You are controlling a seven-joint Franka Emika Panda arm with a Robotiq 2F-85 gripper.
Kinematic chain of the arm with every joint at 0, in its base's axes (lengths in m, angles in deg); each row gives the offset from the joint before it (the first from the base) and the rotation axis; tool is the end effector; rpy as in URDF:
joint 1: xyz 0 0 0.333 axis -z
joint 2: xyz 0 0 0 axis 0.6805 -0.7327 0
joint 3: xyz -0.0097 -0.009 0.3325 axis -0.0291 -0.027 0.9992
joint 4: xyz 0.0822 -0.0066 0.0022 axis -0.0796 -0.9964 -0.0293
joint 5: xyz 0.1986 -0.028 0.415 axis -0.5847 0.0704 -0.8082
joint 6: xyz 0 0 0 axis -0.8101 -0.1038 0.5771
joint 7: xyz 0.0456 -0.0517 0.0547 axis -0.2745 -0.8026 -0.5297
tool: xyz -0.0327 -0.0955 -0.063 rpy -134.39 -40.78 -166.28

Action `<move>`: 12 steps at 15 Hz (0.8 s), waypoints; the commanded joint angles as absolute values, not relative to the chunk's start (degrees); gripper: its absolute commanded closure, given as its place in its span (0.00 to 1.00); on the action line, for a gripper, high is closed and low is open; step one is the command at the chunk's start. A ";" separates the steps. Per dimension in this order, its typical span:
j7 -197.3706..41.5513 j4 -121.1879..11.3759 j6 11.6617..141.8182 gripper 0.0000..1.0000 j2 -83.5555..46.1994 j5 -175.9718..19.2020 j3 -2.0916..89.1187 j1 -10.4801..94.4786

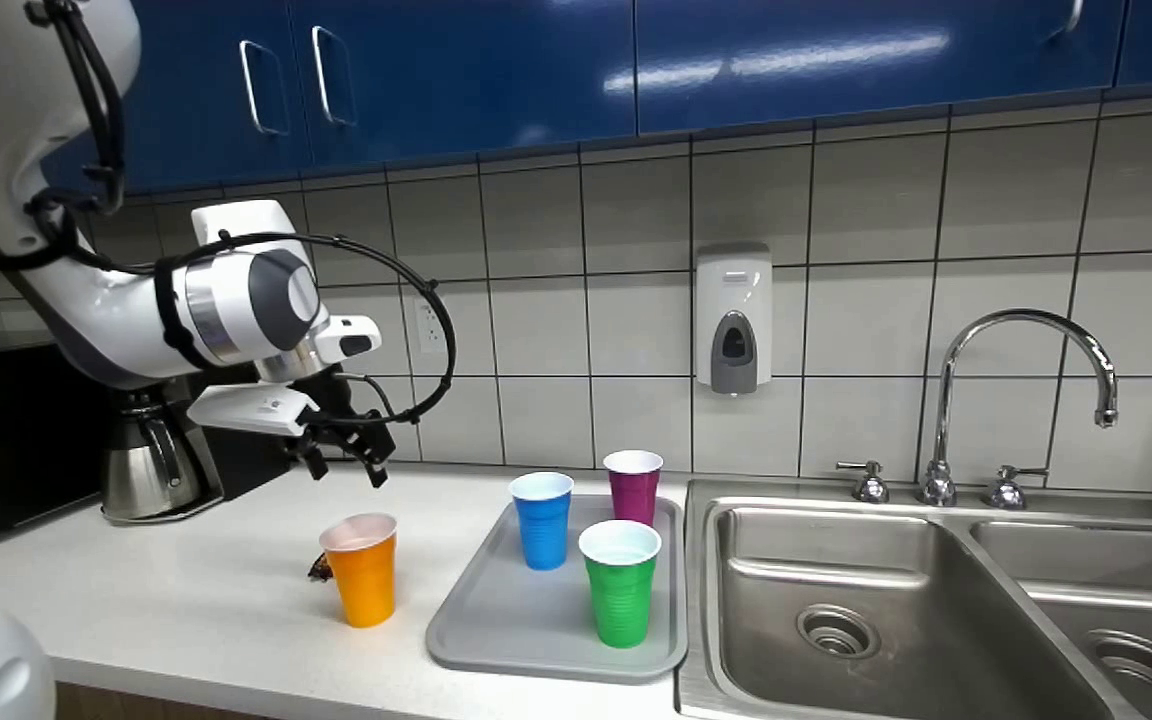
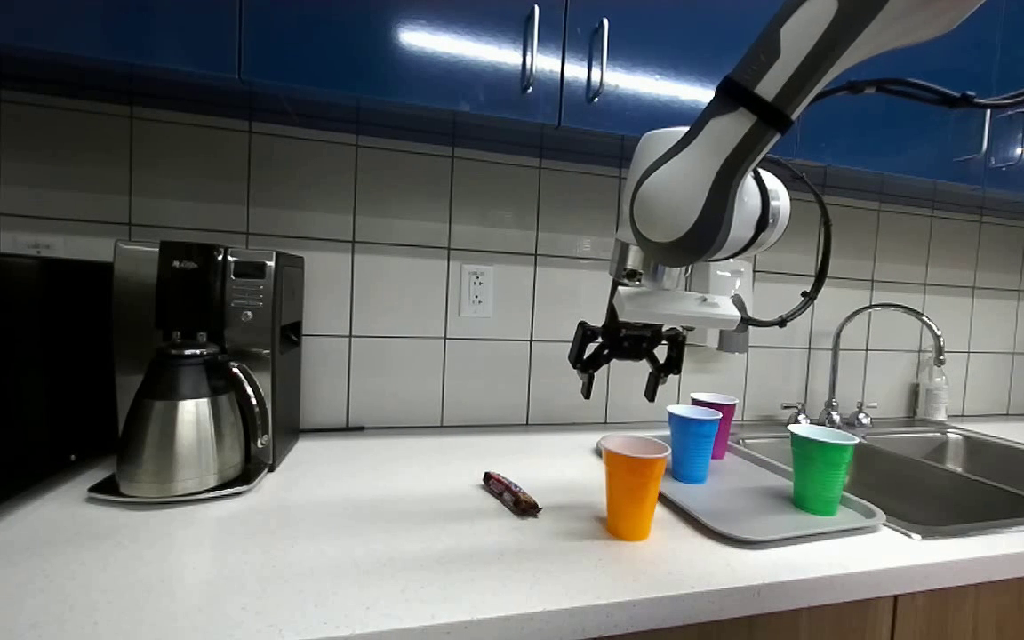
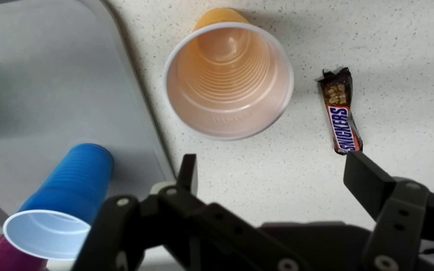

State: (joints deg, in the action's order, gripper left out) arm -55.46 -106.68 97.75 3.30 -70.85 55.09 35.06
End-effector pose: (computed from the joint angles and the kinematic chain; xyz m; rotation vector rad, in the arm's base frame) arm 0.5090 0.1457 0.2969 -3.1009 0.0712 -0.4892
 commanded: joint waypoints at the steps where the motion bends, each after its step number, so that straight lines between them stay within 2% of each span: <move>1: -55.14 -108.38 98.36 0.00 7.02 -72.56 55.76 36.43; 12: -55.62 -107.74 99.90 0.00 7.27 -72.78 55.06 40.60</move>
State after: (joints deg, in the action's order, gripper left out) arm -55.46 -107.07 98.67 6.42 -72.87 54.99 38.96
